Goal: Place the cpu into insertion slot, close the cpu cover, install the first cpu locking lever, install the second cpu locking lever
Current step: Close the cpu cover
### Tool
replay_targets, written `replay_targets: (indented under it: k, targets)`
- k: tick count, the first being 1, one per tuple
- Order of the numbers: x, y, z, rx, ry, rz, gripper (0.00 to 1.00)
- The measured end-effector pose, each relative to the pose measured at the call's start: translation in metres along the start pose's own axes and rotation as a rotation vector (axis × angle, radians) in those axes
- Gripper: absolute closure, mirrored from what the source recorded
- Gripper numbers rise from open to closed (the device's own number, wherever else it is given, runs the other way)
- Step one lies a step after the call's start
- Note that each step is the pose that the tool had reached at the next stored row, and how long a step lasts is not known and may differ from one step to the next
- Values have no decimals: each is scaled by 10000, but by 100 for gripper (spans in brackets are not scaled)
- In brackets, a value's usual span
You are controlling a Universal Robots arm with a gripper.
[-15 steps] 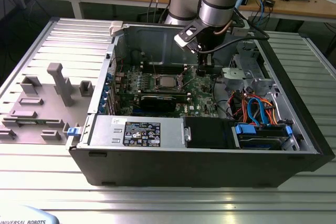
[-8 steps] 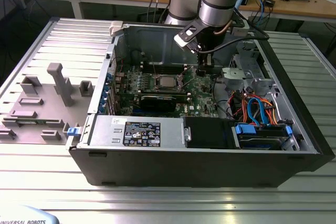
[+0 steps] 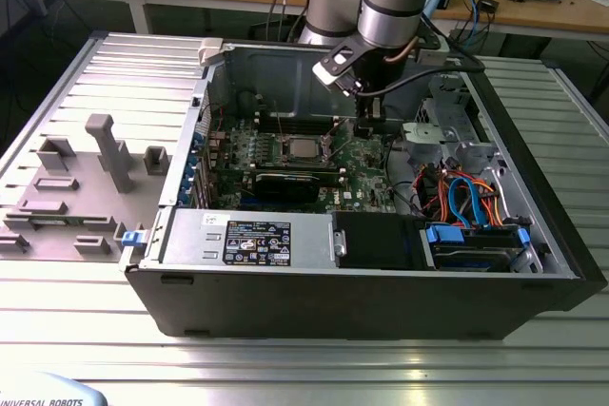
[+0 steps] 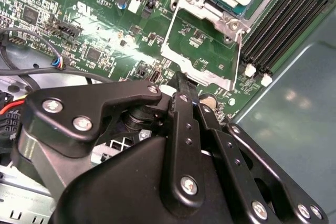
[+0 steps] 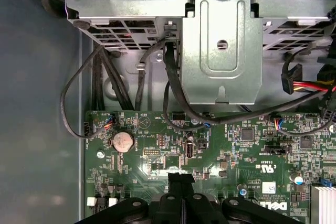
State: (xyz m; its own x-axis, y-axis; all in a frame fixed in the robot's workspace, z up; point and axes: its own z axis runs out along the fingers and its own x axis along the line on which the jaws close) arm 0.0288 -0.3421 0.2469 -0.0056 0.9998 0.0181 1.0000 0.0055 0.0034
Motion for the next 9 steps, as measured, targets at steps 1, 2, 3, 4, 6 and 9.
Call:
replay_targets:
  k: [1, 2, 3, 4, 6, 9]
  targets:
    - [0, -8, 0, 0, 0, 0, 89]
    - [0, -14, 0, 0, 0, 0, 89]
    - [0, -22, 0, 0, -1, 1, 89]
    - [1, -33, 0, 0, 0, 0, 89]
    - [0, -51, 0, 0, 0, 1, 89]
    - [1, -62, 0, 0, 0, -1, 89]
